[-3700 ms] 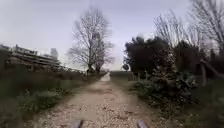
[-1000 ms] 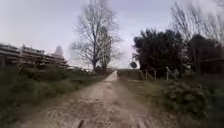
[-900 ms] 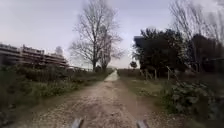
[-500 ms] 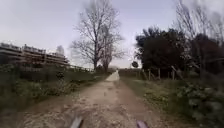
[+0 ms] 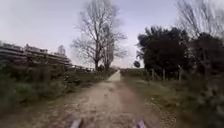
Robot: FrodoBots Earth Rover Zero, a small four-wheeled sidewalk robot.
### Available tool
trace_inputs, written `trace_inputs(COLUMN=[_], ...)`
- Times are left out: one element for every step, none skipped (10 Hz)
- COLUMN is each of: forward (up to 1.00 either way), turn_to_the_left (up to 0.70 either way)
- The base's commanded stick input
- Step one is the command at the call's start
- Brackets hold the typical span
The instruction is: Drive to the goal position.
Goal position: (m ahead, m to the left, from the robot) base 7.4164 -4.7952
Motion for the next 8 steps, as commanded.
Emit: trace_inputs(forward=[0.70,0.70,0.70,0.70,0.70,0.70,0.70,0.70], turn_to_the_left=[0.00,0.00,0.00,0.00,0.00,0.00,0.00,0.00])
